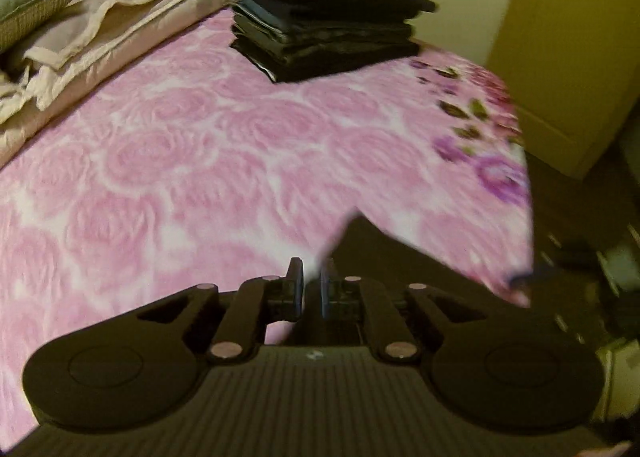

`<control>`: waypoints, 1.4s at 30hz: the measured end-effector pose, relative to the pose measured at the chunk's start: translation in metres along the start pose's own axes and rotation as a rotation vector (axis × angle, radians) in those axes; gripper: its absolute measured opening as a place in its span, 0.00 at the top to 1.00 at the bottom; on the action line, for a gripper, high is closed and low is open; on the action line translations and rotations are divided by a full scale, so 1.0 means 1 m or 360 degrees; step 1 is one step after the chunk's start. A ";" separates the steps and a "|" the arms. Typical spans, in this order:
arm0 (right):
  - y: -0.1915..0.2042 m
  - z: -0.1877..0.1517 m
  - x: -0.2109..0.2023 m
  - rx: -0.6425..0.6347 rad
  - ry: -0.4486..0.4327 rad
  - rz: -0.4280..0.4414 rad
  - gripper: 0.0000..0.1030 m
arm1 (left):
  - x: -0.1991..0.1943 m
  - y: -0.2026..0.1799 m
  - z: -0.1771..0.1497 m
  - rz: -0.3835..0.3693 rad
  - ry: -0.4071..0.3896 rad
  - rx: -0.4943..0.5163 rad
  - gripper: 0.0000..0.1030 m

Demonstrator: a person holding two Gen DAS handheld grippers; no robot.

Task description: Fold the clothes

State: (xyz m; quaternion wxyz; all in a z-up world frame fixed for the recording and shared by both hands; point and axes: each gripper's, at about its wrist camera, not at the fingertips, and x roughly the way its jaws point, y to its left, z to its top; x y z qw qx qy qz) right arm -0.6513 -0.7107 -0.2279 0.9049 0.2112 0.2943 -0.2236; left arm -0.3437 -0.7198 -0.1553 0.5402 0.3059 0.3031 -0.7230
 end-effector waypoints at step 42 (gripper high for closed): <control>0.034 0.052 0.077 -0.0021 0.0182 0.0199 0.45 | -0.069 -0.007 -0.168 0.0289 -0.0174 -0.0388 0.86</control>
